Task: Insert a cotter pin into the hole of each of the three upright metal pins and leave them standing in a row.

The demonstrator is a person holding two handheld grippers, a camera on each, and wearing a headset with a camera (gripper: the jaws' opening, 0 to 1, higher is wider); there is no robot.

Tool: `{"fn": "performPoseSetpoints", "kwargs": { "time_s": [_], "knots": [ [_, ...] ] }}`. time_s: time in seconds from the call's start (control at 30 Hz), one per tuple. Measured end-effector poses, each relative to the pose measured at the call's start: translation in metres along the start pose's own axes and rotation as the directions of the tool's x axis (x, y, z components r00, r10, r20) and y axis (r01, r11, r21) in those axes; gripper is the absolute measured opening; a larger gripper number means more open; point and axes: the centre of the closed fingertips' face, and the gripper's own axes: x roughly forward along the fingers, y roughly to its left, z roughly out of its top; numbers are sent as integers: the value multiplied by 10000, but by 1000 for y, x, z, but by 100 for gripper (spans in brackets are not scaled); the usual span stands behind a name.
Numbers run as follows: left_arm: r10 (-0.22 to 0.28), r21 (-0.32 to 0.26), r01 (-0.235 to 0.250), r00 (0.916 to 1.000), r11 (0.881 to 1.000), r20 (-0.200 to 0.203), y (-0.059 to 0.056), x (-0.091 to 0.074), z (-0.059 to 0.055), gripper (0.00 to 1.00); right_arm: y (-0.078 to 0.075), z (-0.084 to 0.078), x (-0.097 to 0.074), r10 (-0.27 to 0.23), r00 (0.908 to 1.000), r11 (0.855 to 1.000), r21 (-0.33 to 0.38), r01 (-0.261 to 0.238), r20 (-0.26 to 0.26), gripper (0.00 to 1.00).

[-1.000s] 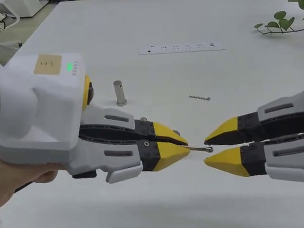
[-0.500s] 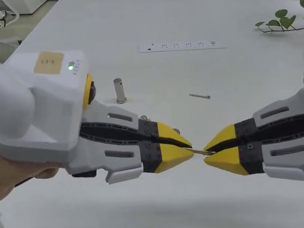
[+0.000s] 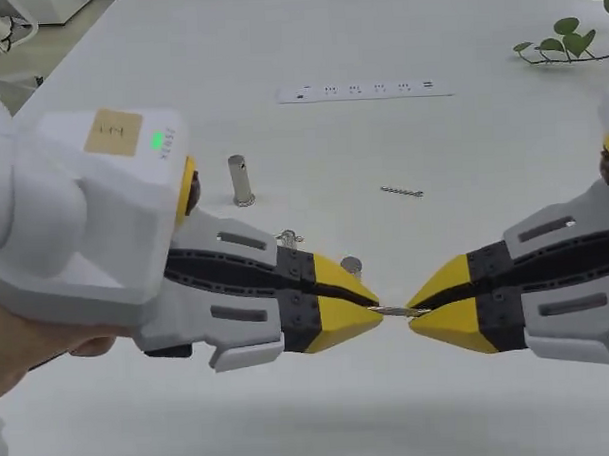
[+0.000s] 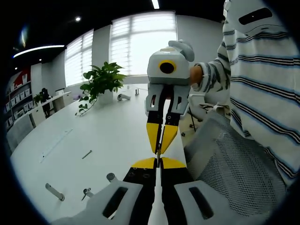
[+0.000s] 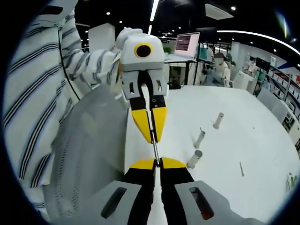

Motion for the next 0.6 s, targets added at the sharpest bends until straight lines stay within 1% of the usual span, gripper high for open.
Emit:
{"fn": "performPoseSetpoints", "kwargs": {
  "time_s": [0.17,0.23,0.3,0.47,0.6],
  "knots": [
    [-104,-149,102,9998,9998,-151,4,-3,-8,0,1,-2,1,-44,9999,10000,2,44,-160,4],
    [-132,-597,120,9997,9981,-197,5,-3,-10,1,0,-4,1,-106,9997,9999,88,108,-238,4],
    [-120,-562,107,9997,9984,-216,7,-3,-11,1,-1,-5,1,-162,9995,9997,154,166,-288,4],
    [-44,-849,29,9998,9964,-181,11,-3,-13,1,-4,-6,0,-350,9989,9985,402,362,-300,4],
    [81,-872,-97,9998,9961,-192,13,-3,-14,1,-5,-6,1,-424,9985,9976,526,441,-340,4]
  ]
}}
